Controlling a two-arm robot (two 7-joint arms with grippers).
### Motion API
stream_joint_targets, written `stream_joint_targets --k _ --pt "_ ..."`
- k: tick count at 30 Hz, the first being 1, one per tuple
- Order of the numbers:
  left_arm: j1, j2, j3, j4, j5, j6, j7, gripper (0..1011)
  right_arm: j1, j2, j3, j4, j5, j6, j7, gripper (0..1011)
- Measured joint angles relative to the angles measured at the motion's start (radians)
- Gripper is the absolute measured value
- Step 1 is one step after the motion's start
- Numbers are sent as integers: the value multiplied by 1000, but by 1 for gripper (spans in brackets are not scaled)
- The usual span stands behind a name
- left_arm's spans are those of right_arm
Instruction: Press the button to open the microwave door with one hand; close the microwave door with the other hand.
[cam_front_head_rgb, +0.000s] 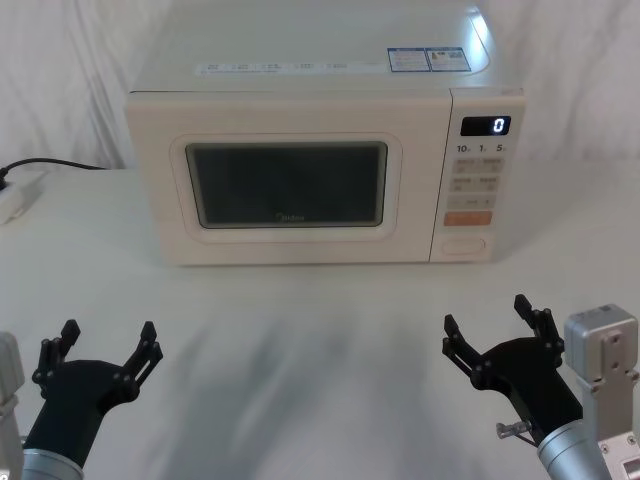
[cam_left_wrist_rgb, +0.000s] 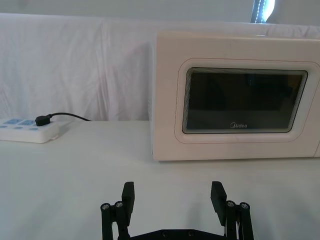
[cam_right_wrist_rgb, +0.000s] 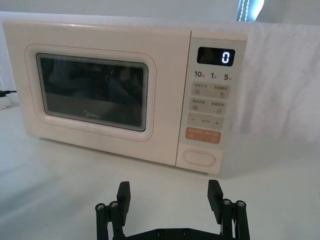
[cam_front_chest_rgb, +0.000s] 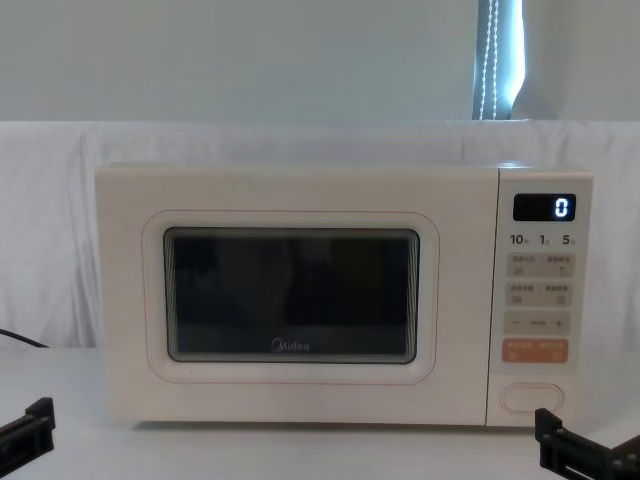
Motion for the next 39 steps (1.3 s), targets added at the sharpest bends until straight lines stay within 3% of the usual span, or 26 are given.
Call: stream_joint_targets --k 7,15,39 --pt "0 0 0 0 0 0 0 1001 0 0 0 0 0 0 0 1002" --pt "0 0 0 0 0 0 0 1001 0 0 0 0 0 0 0 873" --pt "0 0 0 0 0 0 0 1001 0 0 0 0 0 0 0 119"
